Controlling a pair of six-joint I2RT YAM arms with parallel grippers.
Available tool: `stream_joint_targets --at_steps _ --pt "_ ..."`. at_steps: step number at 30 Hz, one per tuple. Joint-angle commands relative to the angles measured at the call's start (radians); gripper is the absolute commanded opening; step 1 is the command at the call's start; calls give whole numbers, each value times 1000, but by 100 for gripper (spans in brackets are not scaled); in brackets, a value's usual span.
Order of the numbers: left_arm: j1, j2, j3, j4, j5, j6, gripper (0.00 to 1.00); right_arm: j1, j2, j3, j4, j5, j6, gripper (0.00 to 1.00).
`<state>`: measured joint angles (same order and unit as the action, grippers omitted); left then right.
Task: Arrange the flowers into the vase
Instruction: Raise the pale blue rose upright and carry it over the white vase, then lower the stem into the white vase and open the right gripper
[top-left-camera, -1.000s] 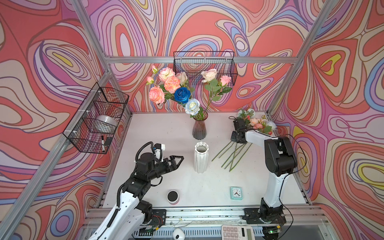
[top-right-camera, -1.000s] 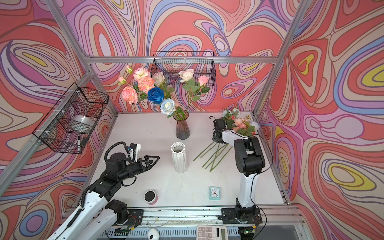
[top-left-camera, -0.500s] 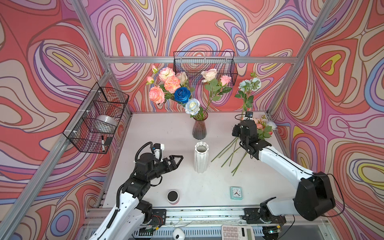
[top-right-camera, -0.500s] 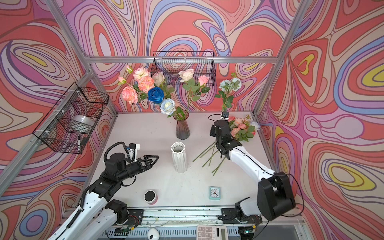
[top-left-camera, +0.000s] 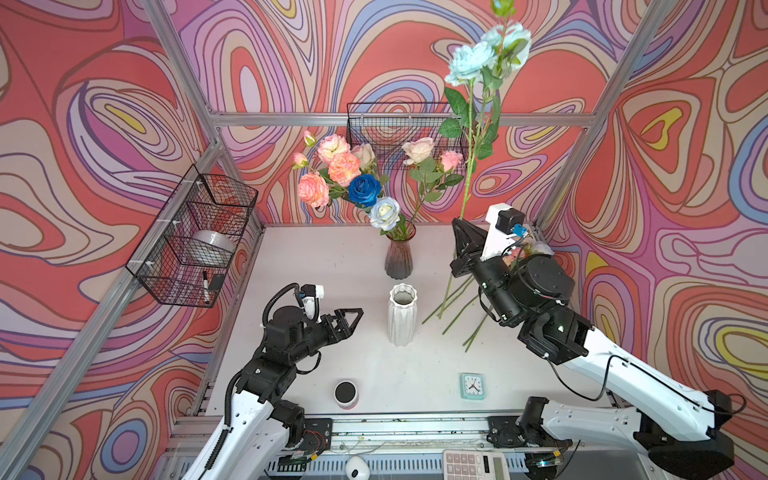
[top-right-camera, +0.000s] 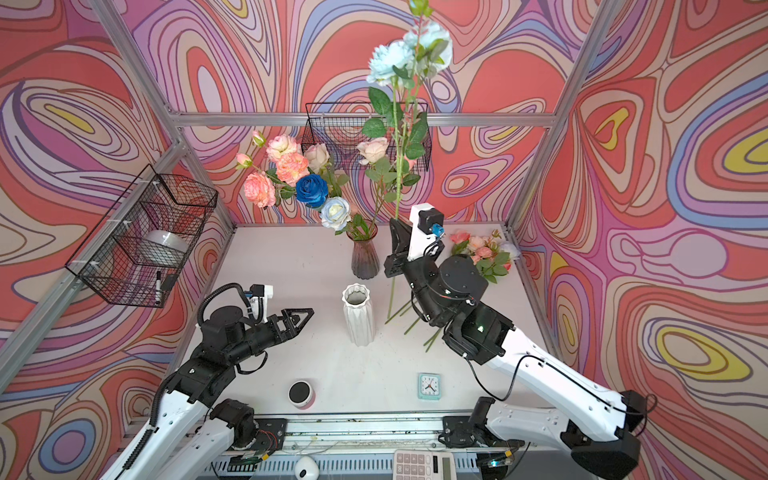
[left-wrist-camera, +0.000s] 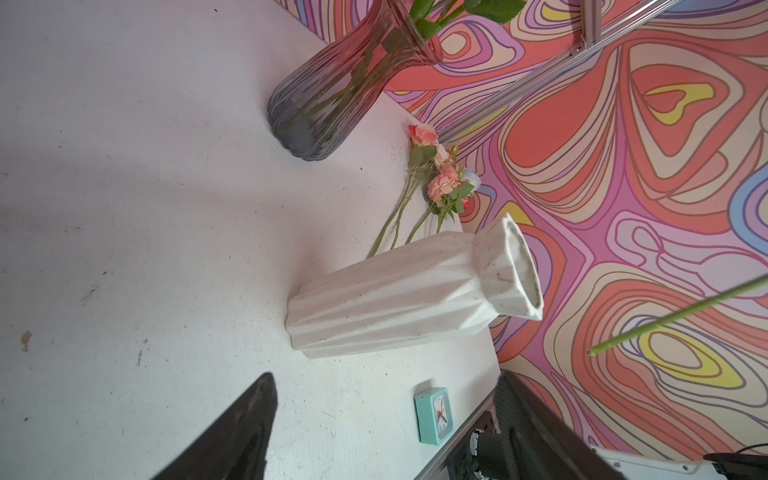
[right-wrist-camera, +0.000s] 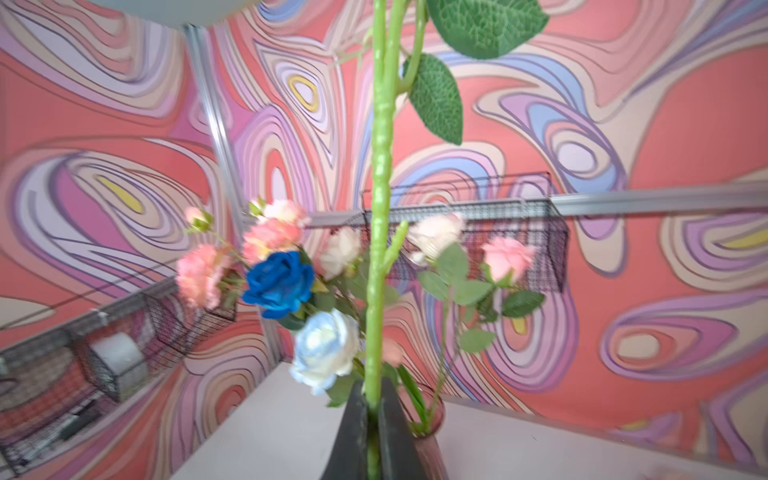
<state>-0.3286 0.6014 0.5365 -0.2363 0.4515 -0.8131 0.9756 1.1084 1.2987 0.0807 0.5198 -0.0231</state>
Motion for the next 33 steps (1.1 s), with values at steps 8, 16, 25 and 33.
stream_joint_targets --at_steps 8,16,25,33 --pt "-6 -17 25 -21 -6 10 84 79 260 143 236 -36 -201 0" --pt "-6 -20 11 -11 2 3 84 80 322 91 325 -3 -220 0" --pt "-6 10 9 23 24 -6 84 80 299 -6 311 14 -167 0" --pt "-6 -3 1 31 34 -13 84 82 220 -208 269 -12 28 20"
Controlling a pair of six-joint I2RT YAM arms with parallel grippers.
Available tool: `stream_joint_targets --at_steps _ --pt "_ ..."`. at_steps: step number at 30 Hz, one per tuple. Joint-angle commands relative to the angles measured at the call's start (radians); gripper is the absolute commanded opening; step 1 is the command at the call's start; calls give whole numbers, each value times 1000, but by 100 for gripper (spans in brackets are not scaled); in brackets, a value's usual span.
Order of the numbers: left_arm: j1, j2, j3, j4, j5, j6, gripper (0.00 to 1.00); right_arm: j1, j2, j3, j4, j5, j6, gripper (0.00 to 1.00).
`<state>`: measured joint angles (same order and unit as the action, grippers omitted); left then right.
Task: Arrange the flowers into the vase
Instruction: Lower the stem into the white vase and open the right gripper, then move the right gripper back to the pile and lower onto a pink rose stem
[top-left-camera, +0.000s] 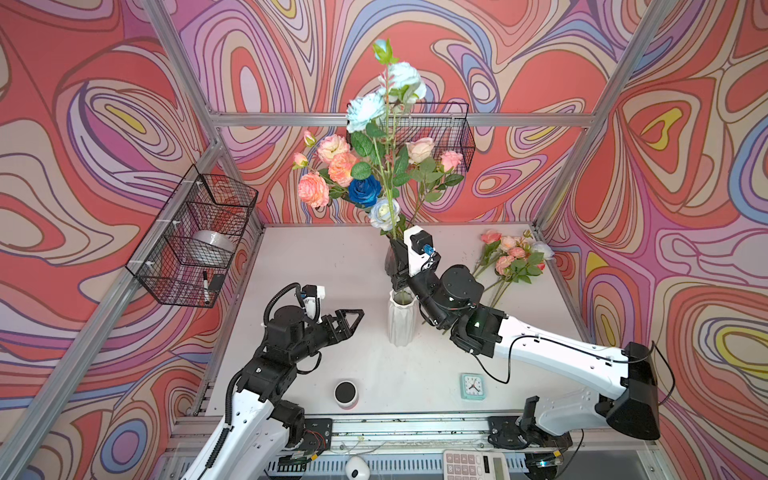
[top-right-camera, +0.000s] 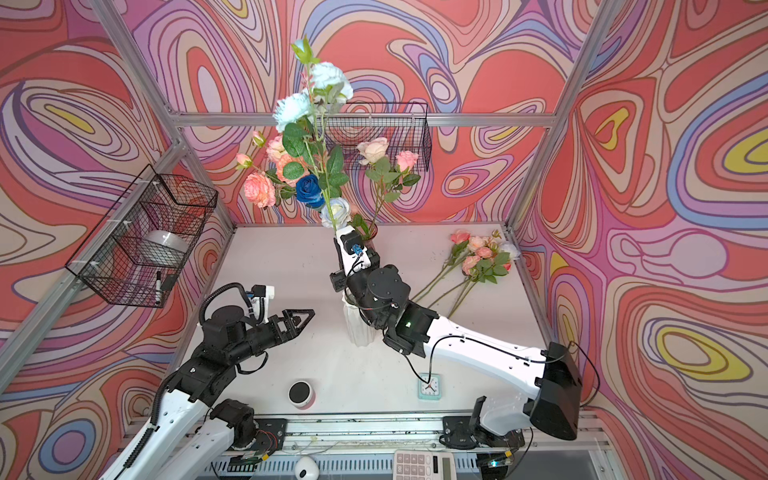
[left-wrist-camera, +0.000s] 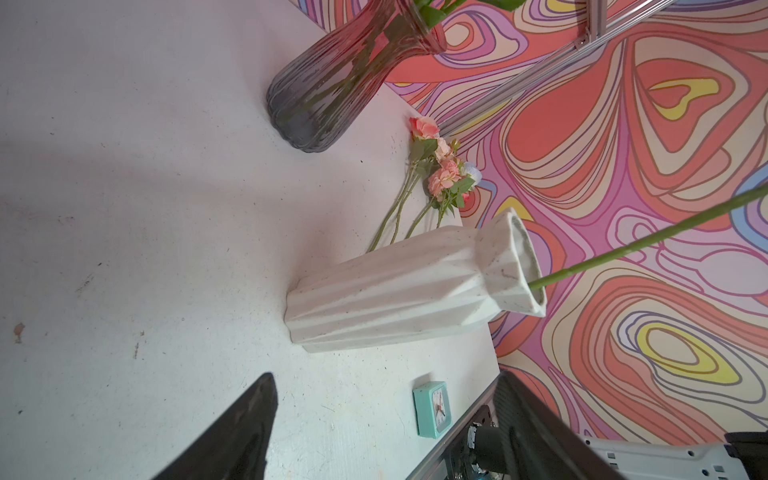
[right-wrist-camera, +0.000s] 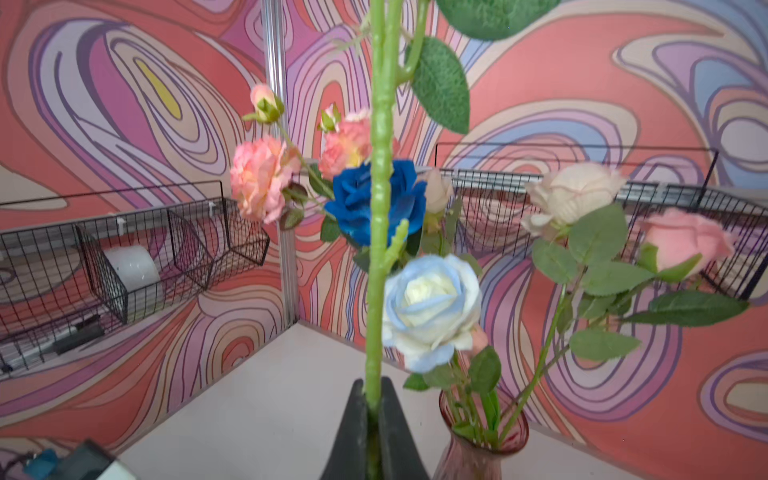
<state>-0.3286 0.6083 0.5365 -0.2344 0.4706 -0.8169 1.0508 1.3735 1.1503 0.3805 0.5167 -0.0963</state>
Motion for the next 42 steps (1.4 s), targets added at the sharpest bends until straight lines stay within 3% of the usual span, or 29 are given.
stream_joint_targets --at_steps 1,3,5,10,16,20,23,25,32,42 --pt "-6 -8 3 26 20 -6 84 11 -61 -78 -48 -10 125 27" --pt "-5 -3 9 24 28 -1 84 15 -101 -104 -111 -18 186 43" --pt "-6 -3 10 24 31 0 84 16 -139 -116 -188 -20 251 53" --pt "-6 -19 -11 37 24 -11 84 16 -237 -130 -409 16 420 60" --pt "-6 -22 -48 48 19 -16 84 -30 -288 -148 -710 143 655 61" --pt "-6 -16 -55 55 28 -15 84 -295 -276 -195 -820 -55 792 58" --pt "-6 -14 -62 58 32 -18 84 -567 -180 -232 -834 -279 835 51" --pt "-6 -17 -70 64 39 -22 84 -670 -93 -248 -802 -354 828 50" --pt "-6 -26 -99 83 52 -42 84 -838 180 -176 -780 -246 801 49" --pt "-6 -18 -115 98 54 -41 84 -931 326 -91 -798 -178 762 38"
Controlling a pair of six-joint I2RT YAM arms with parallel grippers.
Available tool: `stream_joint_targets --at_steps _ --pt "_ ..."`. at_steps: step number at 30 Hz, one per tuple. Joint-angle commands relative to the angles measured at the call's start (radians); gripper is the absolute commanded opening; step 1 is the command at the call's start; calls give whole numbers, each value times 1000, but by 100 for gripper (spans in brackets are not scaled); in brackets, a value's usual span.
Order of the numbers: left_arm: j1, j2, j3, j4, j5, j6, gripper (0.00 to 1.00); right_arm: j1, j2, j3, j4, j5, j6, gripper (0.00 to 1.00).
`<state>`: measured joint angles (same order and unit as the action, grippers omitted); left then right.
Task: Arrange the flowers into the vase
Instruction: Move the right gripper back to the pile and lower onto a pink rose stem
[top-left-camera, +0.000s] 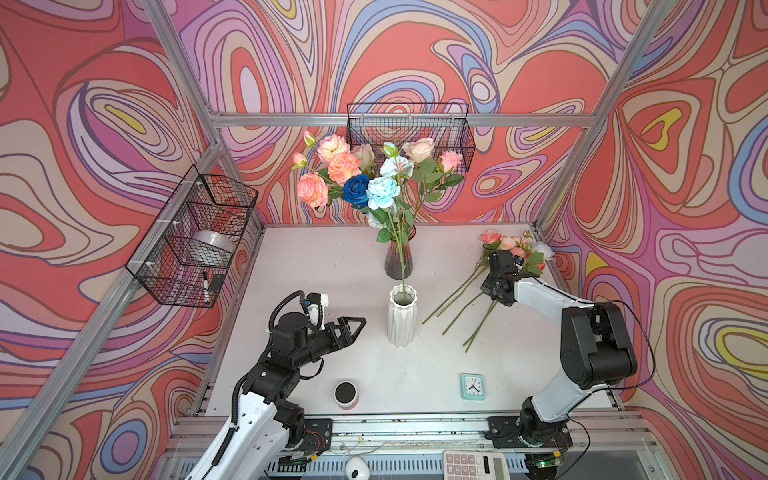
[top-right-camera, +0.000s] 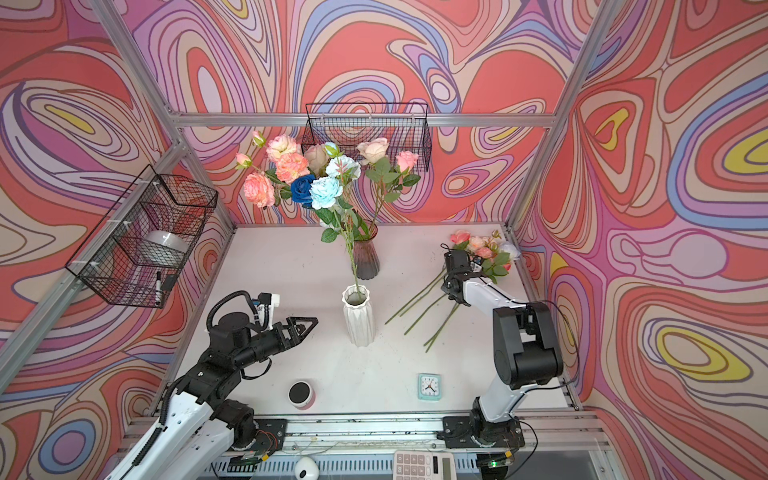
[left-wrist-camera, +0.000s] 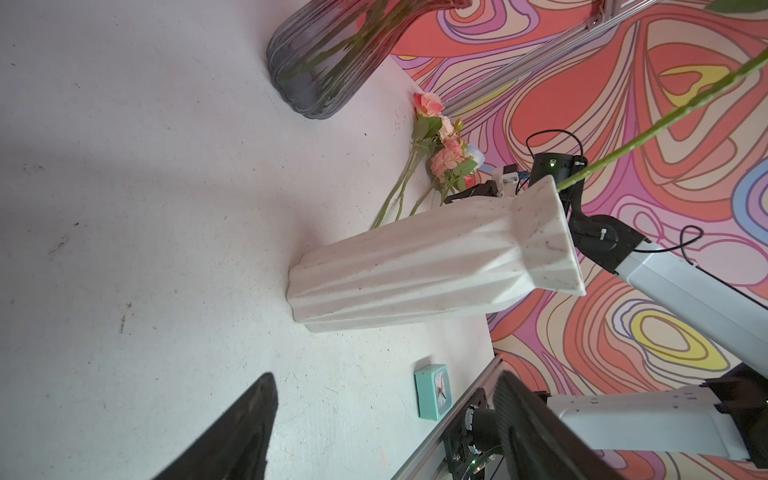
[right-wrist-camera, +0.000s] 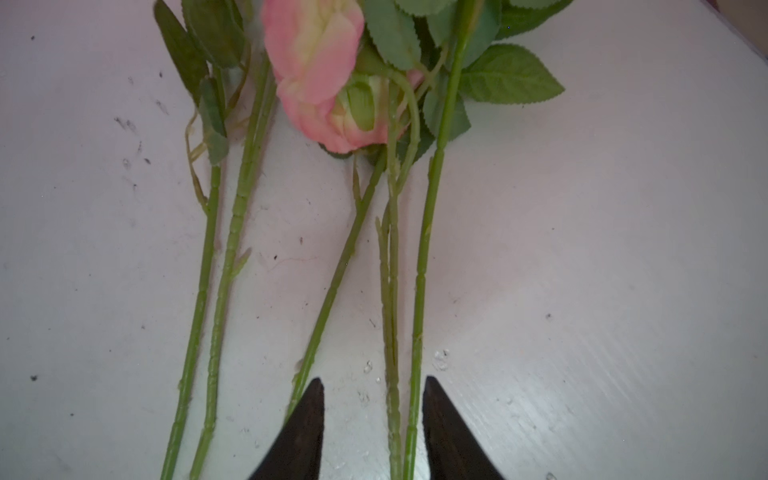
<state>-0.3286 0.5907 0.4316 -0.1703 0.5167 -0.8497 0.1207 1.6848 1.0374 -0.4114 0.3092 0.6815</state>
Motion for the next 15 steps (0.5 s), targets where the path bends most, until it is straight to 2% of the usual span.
stream_joint_targets --at_steps 1,11,15 --pt "-6 0 -11 37 8 -6 84 -2 24 27 -8 30 -16 37" --pt "-6 14 -5 38 5 -5 84 -13 134 68 -29 44 -14 32" --pt "-6 15 -5 36 1 -5 84 -19 173 92 -23 30 -28 22"
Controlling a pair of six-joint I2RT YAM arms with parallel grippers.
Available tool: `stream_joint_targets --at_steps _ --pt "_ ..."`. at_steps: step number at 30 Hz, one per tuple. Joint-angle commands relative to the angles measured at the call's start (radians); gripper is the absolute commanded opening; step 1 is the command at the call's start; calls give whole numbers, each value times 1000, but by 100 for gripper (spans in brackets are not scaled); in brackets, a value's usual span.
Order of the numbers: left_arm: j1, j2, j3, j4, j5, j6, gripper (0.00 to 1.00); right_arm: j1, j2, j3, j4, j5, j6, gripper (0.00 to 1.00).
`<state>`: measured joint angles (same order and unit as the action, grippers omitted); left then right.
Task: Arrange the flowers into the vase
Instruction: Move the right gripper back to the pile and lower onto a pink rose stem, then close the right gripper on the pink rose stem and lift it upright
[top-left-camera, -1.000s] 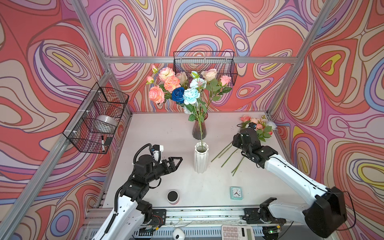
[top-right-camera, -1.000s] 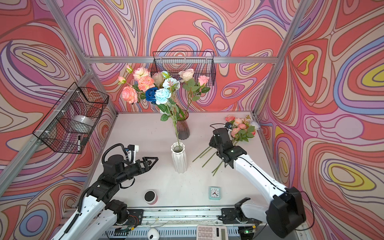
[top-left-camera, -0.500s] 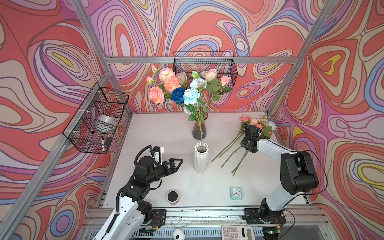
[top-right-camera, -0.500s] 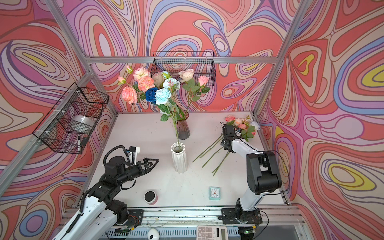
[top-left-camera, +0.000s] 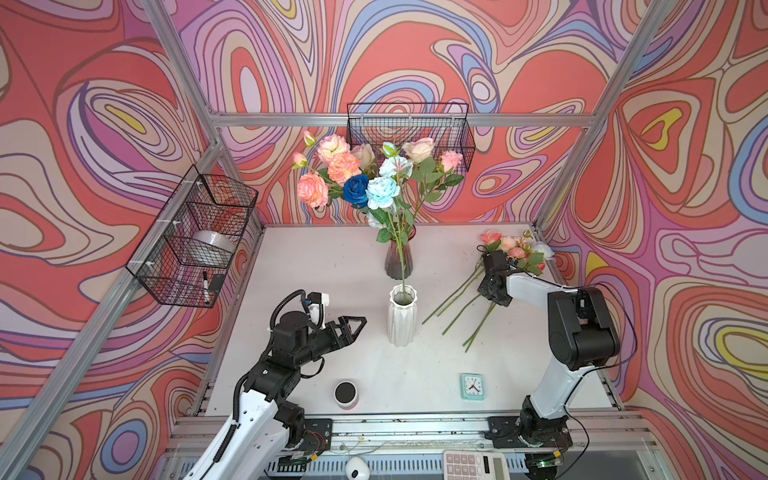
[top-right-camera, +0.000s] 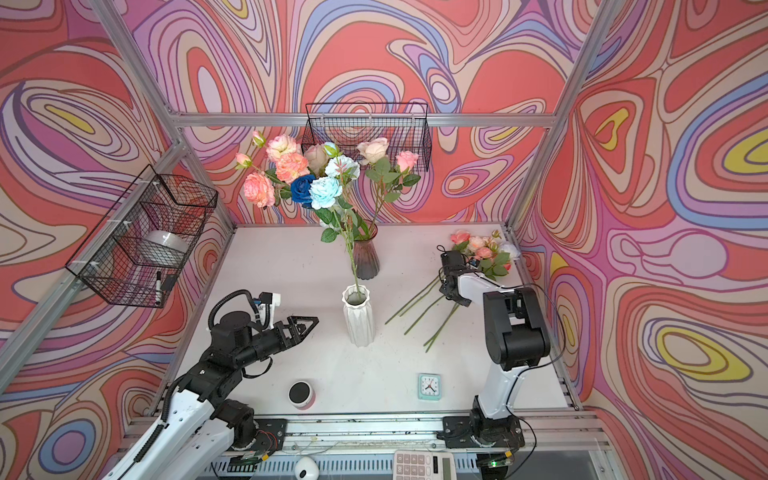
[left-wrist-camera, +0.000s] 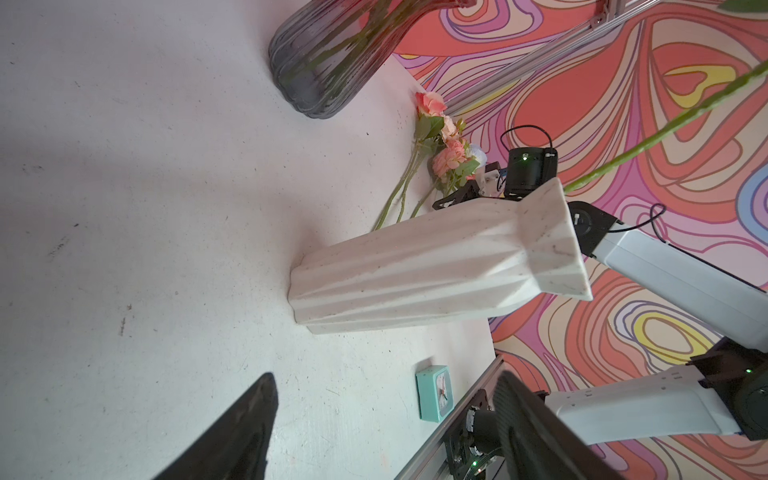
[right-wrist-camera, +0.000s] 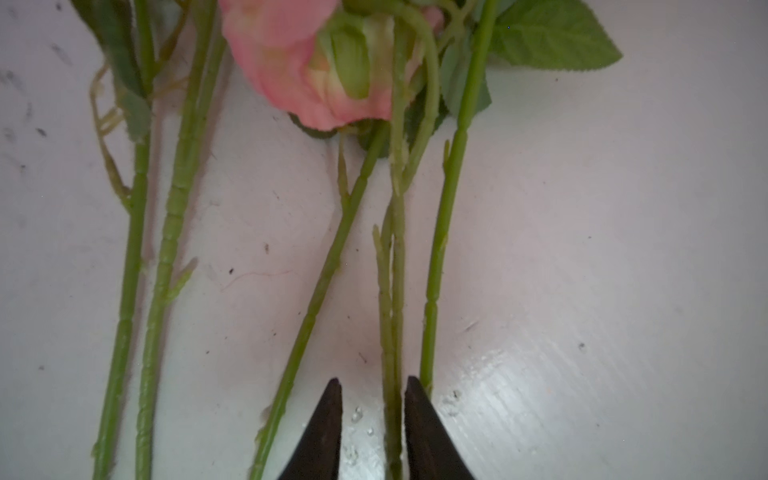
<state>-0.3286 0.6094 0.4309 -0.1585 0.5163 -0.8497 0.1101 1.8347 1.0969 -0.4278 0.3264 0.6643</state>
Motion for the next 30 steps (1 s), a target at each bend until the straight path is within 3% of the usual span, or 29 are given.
stream_joint_targets --at_steps 1,9,18,30 --pt "-5 -2 -3 23 3 -5 84 -9 34 41 -10 6 -12 19" --pt "-6 -6 5 14 -2 -6 84 -4 -117 0 24 -20 -29 0" --pt "-6 1 27 0 -14 -4 84 62 -401 -81 151 -62 -60 0" --pt "-6 -10 66 -65 -55 17 84 480 -765 30 293 80 -312 0"
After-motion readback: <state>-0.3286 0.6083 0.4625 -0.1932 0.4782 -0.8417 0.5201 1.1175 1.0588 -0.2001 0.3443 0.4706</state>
